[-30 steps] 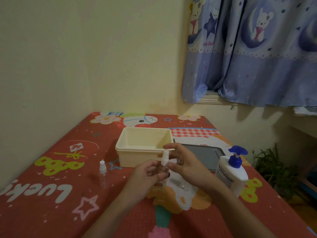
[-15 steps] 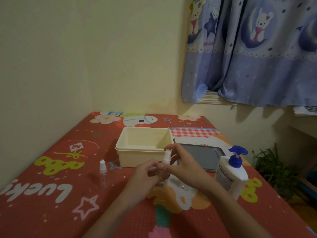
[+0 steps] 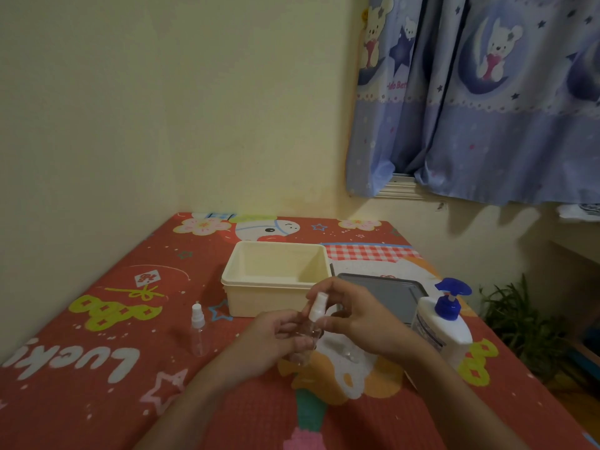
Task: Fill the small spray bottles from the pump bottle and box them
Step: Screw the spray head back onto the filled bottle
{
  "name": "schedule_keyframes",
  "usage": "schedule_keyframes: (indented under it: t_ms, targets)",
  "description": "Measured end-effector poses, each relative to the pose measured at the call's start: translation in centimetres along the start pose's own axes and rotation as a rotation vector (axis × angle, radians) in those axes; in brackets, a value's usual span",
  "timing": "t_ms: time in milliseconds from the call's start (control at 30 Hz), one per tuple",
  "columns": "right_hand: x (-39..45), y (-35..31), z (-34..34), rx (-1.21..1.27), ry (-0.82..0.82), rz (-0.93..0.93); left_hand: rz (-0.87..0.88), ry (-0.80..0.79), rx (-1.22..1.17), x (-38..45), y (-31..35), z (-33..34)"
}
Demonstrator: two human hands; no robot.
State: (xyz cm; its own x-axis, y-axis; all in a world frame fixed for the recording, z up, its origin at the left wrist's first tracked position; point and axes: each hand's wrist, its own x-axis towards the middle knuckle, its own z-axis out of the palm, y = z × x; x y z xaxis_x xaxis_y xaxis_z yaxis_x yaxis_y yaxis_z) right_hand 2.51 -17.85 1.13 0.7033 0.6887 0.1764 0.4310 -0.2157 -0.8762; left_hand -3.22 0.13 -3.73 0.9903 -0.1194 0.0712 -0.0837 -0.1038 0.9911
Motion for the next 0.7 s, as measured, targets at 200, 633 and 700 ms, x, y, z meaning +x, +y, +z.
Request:
schedule_keyframes:
  t_ms: [200,633,700]
  targets:
    - [-0.4,-1.0,-0.9,0.09,-0.081,-0.047,-0.09,-0.293,0.155,-0.8,0.4,-2.8]
    - [0.2,0.7,0.3,-0.014,0.213,0.006,0.196,0.595,-0.116,-0.7,1.4,-5.2]
    - [0.4,1.8,1.6,-0.091,0.189,0.039,0.22,0.624,-0.115,-0.7,1.5,-5.1]
